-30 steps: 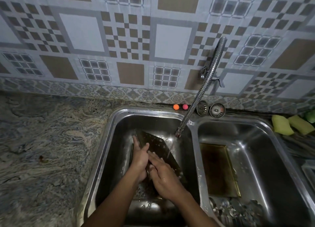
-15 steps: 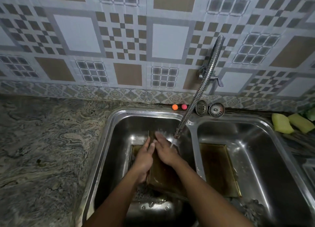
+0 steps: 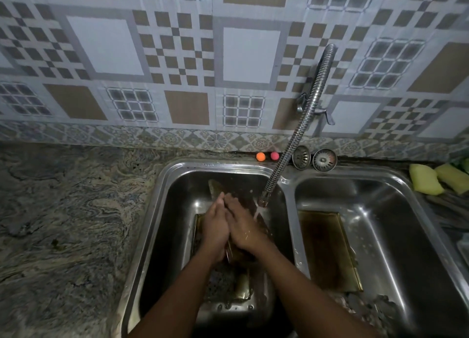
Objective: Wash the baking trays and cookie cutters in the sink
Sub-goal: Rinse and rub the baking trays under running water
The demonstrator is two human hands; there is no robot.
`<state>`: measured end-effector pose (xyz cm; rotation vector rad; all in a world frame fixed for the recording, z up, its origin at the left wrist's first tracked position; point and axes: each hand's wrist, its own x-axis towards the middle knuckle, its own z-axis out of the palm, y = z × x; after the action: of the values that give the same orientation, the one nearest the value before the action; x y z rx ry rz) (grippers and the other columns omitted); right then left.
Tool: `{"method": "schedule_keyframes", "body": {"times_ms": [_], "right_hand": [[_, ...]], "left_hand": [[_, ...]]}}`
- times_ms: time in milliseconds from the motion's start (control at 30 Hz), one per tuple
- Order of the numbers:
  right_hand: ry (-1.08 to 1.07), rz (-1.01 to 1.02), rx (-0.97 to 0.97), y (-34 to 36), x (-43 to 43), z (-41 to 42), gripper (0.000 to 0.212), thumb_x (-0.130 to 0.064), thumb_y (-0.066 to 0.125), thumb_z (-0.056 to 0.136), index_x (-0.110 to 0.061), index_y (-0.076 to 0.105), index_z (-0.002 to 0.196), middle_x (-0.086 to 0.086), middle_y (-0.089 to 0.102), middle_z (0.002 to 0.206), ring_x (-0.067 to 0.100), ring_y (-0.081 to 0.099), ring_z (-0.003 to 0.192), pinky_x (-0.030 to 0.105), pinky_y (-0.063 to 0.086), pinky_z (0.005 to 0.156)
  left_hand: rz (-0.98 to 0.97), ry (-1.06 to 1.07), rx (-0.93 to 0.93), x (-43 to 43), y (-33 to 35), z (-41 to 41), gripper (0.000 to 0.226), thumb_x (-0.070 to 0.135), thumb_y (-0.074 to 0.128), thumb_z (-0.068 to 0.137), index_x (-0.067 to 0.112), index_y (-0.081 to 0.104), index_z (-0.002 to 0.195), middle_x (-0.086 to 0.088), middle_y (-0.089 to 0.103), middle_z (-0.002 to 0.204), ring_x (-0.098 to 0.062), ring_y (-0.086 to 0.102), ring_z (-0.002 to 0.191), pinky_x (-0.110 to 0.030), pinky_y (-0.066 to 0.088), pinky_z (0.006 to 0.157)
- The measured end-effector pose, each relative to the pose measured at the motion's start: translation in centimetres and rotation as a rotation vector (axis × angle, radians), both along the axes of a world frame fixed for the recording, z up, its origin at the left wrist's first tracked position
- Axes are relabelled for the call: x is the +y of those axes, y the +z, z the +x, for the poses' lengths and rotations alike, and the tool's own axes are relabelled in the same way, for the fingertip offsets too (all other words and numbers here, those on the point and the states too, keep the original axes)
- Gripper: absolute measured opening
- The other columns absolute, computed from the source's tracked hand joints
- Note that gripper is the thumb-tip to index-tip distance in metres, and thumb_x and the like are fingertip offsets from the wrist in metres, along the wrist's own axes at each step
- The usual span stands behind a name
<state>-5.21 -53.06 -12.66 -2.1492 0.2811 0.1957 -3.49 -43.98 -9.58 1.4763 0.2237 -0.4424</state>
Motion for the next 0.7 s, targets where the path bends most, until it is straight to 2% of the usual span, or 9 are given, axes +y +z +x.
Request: {"method": "schedule_keyframes", "body": {"times_ms": [67,133,200,267,333,433,533,600,700], "right_hand": [[0.091,-0.012,-0.073,0.9,0.8,-2.7,0.050,-0.038,0.026,0.106,-0.030,0.022,0.154,-0.014,0.017,0.161,0.003,0.005,0.149,0.033,0.002,0.121],[0.091,-0.041,-0.087,-0.3,-0.1,-4.5,0.054,-0.050,0.029,0.103,-0.033,0.024,0.154,-0.019,0.018,0.159,-0.001,0.006,0.147,0.030,0.002,0.120],[-0.017,0.021,0.056,-1.7,-1.9,-5.0,0.066,-0.068,0.033,0.093,-0.037,0.030,0.151,-0.015,0.028,0.157,0.006,0.023,0.146,0.036,0.018,0.121],[-0.182,0.091,0.251,-2.9,-3.7,-4.5,0.071,-0.078,0.034,0.084,-0.037,0.043,0.141,-0.003,0.049,0.146,0.016,0.048,0.130,0.044,0.039,0.110],[-0.218,0.020,0.321,-2.4,-3.5,-3.9,0.068,-0.077,0.033,0.087,-0.031,0.049,0.134,0.002,0.056,0.135,0.022,0.053,0.123,0.043,0.039,0.106],[-0.053,-0.033,0.116,0.8,-0.4,-3.4,0.051,-0.046,0.033,0.103,-0.025,0.036,0.150,-0.003,0.036,0.155,0.017,0.029,0.144,0.037,0.022,0.118],[0.067,0.018,-0.047,1.7,0.8,-3.8,0.049,-0.035,0.034,0.106,-0.026,0.027,0.154,-0.012,0.022,0.160,0.005,0.012,0.148,0.035,0.009,0.123],[0.012,0.028,0.010,0.6,-1.0,-3.8,0.052,-0.043,0.039,0.103,-0.027,0.031,0.152,-0.015,0.027,0.156,0.004,0.019,0.144,0.031,0.016,0.120],[-0.154,0.095,0.185,-1.5,-3.7,-3.7,0.053,-0.057,0.036,0.099,-0.029,0.042,0.144,-0.004,0.048,0.145,0.015,0.046,0.132,0.030,0.037,0.106]], "left_hand": [[0.000,0.088,0.017,-0.1,0.0,0.4,0.037,0.028,0.036,0.107,0.023,0.051,0.141,-0.003,0.062,0.129,-0.011,0.062,0.109,-0.016,0.050,0.079],[0.063,0.156,-0.004,0.1,-0.2,0.9,0.037,0.027,0.042,0.106,0.025,0.051,0.142,-0.007,0.059,0.137,-0.015,0.058,0.119,-0.026,0.049,0.095],[0.117,0.217,-0.020,0.2,-0.6,1.1,0.041,0.021,0.050,0.103,0.031,0.049,0.143,-0.007,0.057,0.140,-0.018,0.058,0.121,-0.038,0.049,0.103],[0.136,0.234,-0.006,0.2,-0.7,0.7,0.046,0.018,0.052,0.102,0.037,0.047,0.144,-0.006,0.055,0.142,-0.020,0.058,0.121,-0.044,0.050,0.103],[0.140,0.256,-0.007,-0.1,-0.8,0.3,0.047,0.017,0.051,0.102,0.038,0.046,0.144,-0.006,0.055,0.143,-0.020,0.058,0.122,-0.040,0.050,0.102],[0.121,0.286,-0.021,-0.5,-0.4,0.5,0.046,0.016,0.048,0.103,0.035,0.046,0.145,-0.006,0.056,0.141,-0.017,0.059,0.115,-0.027,0.048,0.091],[0.111,0.290,-0.030,-0.6,-0.1,0.6,0.046,0.014,0.047,0.103,0.033,0.047,0.145,-0.006,0.054,0.142,-0.015,0.057,0.118,-0.024,0.044,0.089],[0.105,0.302,-0.037,-0.3,-0.1,0.6,0.046,0.014,0.048,0.103,0.034,0.047,0.144,-0.005,0.053,0.142,-0.015,0.056,0.119,-0.023,0.045,0.089],[0.119,0.250,-0.026,0.3,-0.3,0.6,0.046,0.015,0.049,0.103,0.037,0.048,0.143,-0.004,0.053,0.144,-0.013,0.054,0.120,-0.029,0.047,0.096]]}}
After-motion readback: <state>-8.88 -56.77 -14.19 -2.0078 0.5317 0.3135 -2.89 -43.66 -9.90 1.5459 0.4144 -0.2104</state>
